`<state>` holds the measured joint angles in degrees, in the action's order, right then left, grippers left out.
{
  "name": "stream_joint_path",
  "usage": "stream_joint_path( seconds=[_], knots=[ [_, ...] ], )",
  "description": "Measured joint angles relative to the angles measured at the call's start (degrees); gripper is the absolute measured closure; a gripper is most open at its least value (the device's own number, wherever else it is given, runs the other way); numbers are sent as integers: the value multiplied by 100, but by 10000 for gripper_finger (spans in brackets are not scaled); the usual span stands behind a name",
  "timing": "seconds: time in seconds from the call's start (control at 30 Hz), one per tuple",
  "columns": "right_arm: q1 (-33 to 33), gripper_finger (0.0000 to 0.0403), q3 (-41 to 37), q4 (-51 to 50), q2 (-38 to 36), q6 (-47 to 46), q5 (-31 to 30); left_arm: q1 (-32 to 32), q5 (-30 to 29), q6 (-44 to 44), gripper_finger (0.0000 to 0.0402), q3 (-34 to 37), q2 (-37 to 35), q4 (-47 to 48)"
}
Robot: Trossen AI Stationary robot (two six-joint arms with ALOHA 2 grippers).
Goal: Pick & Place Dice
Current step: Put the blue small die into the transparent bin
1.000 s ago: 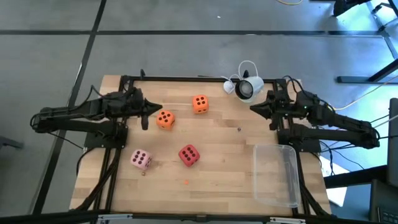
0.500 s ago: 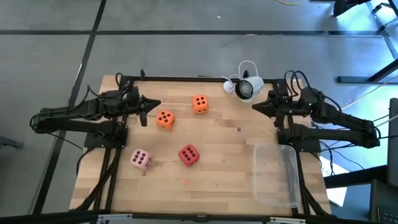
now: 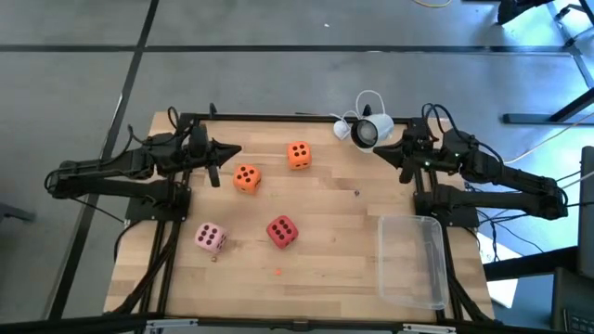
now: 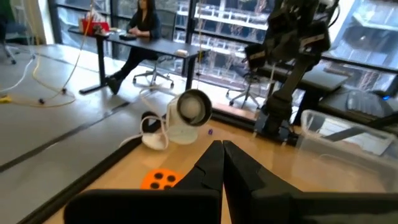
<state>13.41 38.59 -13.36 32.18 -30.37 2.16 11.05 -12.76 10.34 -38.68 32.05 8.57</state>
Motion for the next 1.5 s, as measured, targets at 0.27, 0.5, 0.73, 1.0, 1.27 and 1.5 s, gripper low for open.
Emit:
stream_joint_path(
  seconds=[0.27,0.5,0.73,1.0,1.27,1.5],
  knots=[
    [0,375,0,-35,194,372,156,0,36,174,398,0,0,-106],
    [0,375,0,11,336,361,157,0,42,241,398,0,11,-106],
    [-1,357,0,-168,827,-225,322,0,195,462,398,0,11,-106],
    [-1,263,0,-840,1560,-556,233,0,200,561,398,0,11,-62],
    [0,254,76,-1476,1869,-926,425,0,198,552,398,0,11,-62],
    [-74,291,983,-2443,2021,845,284,0,180,507,398,0,11,-62]
  ],
)
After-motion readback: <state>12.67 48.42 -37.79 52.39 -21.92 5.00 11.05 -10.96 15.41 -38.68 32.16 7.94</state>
